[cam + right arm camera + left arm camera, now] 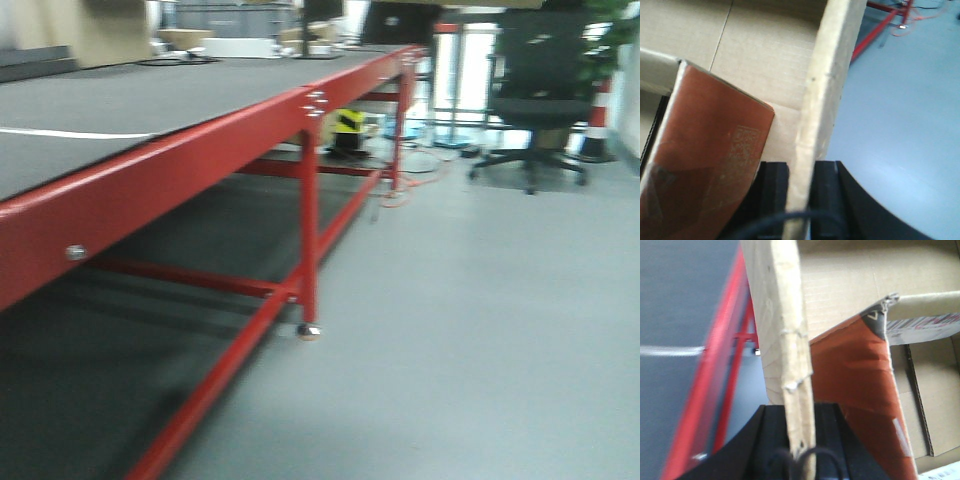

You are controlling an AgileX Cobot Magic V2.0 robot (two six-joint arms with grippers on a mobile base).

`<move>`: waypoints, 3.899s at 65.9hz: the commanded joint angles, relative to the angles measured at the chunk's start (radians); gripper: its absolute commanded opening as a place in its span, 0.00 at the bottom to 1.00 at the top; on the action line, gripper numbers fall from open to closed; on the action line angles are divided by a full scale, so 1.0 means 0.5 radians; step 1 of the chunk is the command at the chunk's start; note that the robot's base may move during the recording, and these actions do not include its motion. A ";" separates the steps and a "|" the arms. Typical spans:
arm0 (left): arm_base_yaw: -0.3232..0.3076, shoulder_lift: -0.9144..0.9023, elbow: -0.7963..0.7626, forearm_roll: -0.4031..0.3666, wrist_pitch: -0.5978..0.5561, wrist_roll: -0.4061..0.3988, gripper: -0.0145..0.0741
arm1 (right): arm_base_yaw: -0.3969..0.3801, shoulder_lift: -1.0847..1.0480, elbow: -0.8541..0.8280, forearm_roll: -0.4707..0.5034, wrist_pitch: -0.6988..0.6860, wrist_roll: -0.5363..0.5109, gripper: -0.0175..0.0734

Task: Stack two boxes on right shelf middle
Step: 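Carry the held boxes past the red workbench toward the steel shelf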

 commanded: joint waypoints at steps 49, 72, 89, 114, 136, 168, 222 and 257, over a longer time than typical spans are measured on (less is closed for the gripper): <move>0.008 -0.022 -0.020 0.000 -0.118 0.004 0.04 | -0.009 -0.028 -0.022 -0.025 -0.094 -0.030 0.02; 0.008 -0.022 -0.020 0.000 -0.118 0.004 0.04 | -0.009 -0.028 -0.022 -0.025 -0.094 -0.030 0.02; 0.008 -0.022 -0.020 0.000 -0.118 0.004 0.04 | -0.009 -0.028 -0.022 -0.025 -0.094 -0.030 0.02; 0.008 -0.022 -0.020 0.000 -0.118 0.004 0.04 | -0.009 -0.028 -0.022 -0.025 -0.094 -0.030 0.02; 0.008 -0.022 -0.020 0.000 -0.118 0.004 0.04 | -0.009 -0.028 -0.022 -0.025 -0.094 -0.030 0.02; 0.008 -0.022 -0.020 0.018 -0.118 0.004 0.04 | -0.009 -0.028 -0.022 -0.025 -0.094 -0.030 0.02; 0.008 -0.022 -0.020 0.031 -0.118 0.004 0.04 | -0.009 -0.028 -0.022 -0.025 -0.094 -0.030 0.02; 0.008 -0.022 -0.020 0.044 -0.118 0.004 0.04 | -0.009 -0.028 -0.022 -0.025 -0.094 -0.030 0.02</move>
